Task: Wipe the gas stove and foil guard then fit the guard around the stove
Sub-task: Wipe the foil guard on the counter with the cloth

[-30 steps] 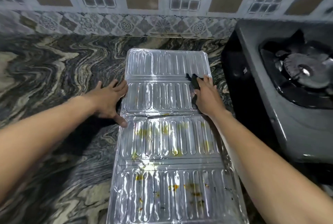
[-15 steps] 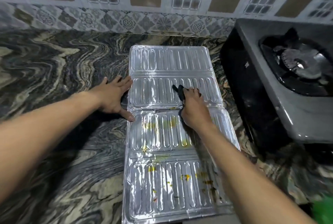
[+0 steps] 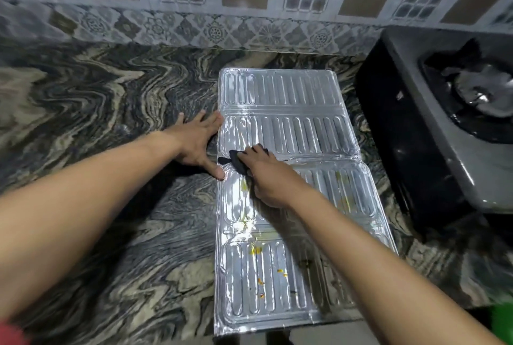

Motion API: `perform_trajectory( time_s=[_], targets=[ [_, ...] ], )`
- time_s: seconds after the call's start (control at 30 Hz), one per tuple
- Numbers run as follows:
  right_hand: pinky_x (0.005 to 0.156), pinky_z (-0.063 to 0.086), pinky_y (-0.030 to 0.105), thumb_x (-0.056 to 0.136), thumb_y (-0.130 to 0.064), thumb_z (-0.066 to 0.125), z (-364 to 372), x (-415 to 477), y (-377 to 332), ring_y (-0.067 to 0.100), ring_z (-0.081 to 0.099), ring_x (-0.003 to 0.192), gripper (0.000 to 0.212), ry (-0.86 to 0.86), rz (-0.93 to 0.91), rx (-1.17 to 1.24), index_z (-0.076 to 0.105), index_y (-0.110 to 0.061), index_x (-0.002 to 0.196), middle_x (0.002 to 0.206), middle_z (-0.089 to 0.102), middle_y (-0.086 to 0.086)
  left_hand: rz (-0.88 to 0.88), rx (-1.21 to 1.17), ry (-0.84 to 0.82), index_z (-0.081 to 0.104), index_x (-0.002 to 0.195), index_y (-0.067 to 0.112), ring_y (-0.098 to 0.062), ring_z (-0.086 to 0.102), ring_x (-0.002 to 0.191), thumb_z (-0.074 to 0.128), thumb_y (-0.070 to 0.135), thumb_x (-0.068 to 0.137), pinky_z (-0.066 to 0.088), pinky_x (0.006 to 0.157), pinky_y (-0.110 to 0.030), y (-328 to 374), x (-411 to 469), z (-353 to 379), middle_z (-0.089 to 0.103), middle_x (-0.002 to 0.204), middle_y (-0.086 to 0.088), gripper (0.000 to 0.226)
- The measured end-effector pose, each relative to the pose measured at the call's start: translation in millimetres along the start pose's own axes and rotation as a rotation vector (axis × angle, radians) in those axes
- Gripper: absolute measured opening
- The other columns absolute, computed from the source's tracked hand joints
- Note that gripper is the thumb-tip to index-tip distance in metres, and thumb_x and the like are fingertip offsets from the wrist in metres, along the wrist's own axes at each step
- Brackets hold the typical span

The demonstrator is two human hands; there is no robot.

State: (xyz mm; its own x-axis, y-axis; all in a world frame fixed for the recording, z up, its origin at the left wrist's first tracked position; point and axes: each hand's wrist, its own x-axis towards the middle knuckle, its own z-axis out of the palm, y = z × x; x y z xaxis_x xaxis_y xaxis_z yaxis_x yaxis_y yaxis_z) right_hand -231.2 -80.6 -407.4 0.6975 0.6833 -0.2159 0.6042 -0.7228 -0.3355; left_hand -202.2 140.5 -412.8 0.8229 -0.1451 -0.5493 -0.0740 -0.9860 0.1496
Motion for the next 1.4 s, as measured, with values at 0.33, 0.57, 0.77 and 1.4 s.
perform_trajectory(
  time_s=[0.33, 0.57, 0.77, 1.4],
  targets=[
    [0.119, -0.011, 0.033, 0.087, -0.003, 0.055, 44, -53, 1, 0.020, -0.003, 0.151, 0.082, 0.098, -0.049, 0.014, 0.014, -0.016, 0.156, 0.164, 0.008, 0.005, -0.001, -0.012, -0.023, -0.023, 0.152, 0.024, -0.022, -0.023, 0.149, 0.068, 0.086, 0.044, -0.014, 0.114, -0.057, 0, 0, -1, -0.026, 0.160, 0.009, 0.154],
    [0.121, -0.005, 0.033, 0.081, 0.004, 0.051, 42, -48, 12, 0.018, 0.007, 0.151, 0.081, 0.147, -0.012, 0.061, 0.025, -0.017, 0.154, 0.162, 0.019, 0.003, -0.006, -0.014, -0.015, -0.022, 0.153, 0.023, -0.021, -0.021, 0.149, 0.068, 0.087, 0.043, -0.010, 0.117, -0.060, 0, 3, 1, -0.025, 0.161, 0.009, 0.156],
    [0.088, 0.048, 0.042, 0.090, 0.000, 0.049, 25, -29, 9, 0.019, 0.051, 0.112, 0.051, 0.284, 0.089, 0.278, 0.048, -0.025, 0.134, 0.124, 0.053, -0.004, -0.007, -0.019, 0.000, -0.018, 0.154, 0.024, -0.022, -0.018, 0.150, 0.067, 0.088, 0.038, -0.010, 0.117, -0.060, -1, 5, 4, -0.022, 0.162, 0.008, 0.157],
    [0.091, 0.051, 0.047, 0.091, -0.009, 0.052, 1, -38, 37, 0.026, 0.058, 0.107, 0.044, 0.418, 0.355, 0.243, 0.053, -0.019, 0.134, 0.125, 0.061, 0.001, -0.010, -0.027, -0.011, -0.018, 0.154, 0.024, -0.022, -0.018, 0.150, 0.066, 0.088, 0.037, -0.008, 0.116, -0.063, -1, 5, 2, -0.023, 0.162, 0.009, 0.158]
  ],
)
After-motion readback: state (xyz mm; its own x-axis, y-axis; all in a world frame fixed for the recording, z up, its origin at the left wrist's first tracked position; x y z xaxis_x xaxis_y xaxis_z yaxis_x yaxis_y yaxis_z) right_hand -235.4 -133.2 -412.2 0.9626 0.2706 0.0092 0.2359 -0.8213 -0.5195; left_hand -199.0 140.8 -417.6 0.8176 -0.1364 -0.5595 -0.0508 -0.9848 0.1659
